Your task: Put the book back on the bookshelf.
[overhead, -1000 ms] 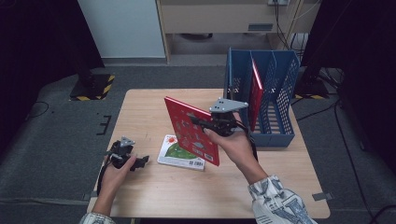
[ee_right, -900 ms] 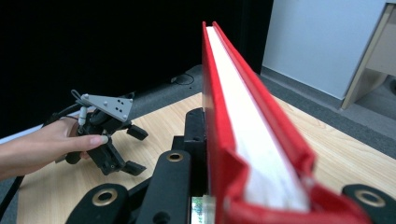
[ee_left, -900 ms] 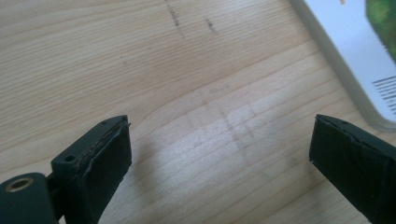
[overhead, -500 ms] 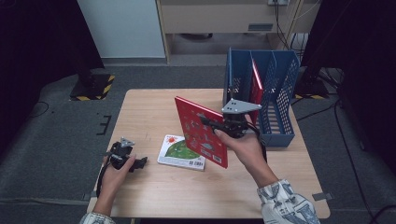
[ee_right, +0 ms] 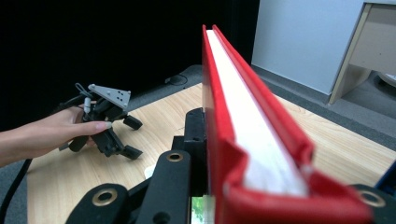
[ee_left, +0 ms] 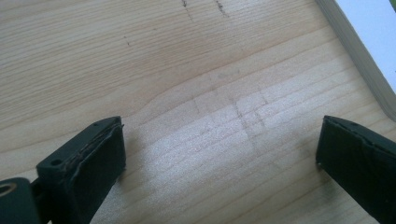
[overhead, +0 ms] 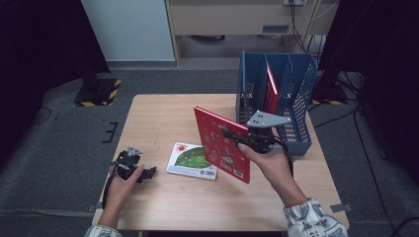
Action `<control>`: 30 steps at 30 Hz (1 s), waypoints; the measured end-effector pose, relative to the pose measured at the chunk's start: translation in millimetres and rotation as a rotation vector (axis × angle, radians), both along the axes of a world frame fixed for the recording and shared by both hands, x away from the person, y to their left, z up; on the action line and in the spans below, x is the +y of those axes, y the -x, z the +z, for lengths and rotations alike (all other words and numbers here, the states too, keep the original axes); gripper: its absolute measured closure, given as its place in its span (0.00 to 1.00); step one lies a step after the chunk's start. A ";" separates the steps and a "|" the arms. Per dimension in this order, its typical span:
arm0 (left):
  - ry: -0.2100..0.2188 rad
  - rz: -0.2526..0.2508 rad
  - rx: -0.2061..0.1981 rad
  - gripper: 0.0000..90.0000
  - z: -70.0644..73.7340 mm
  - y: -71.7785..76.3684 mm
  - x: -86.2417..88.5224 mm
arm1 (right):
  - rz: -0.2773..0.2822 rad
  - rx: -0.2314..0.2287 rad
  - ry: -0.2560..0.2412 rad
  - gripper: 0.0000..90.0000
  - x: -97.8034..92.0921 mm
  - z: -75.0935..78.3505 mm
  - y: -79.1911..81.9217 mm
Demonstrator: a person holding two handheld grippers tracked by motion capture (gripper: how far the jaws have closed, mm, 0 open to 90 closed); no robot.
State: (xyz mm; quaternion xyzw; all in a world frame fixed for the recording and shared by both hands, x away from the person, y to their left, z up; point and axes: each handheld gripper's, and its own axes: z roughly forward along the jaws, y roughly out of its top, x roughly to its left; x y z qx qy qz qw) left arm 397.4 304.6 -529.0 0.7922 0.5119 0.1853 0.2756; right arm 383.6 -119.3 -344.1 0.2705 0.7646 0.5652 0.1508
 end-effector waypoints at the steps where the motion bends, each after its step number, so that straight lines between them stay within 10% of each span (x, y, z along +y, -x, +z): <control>1: 0.002 0.001 -0.002 0.01 -0.3 0.3 0.0 | 0.000 0.000 -0.002 0.88 -2.2 0.2 1.6; 30: 0.024 0.005 -0.043 0.00 -4.2 3.8 0.1 | -0.087 0.012 -0.043 0.88 -76.6 7.0 32.0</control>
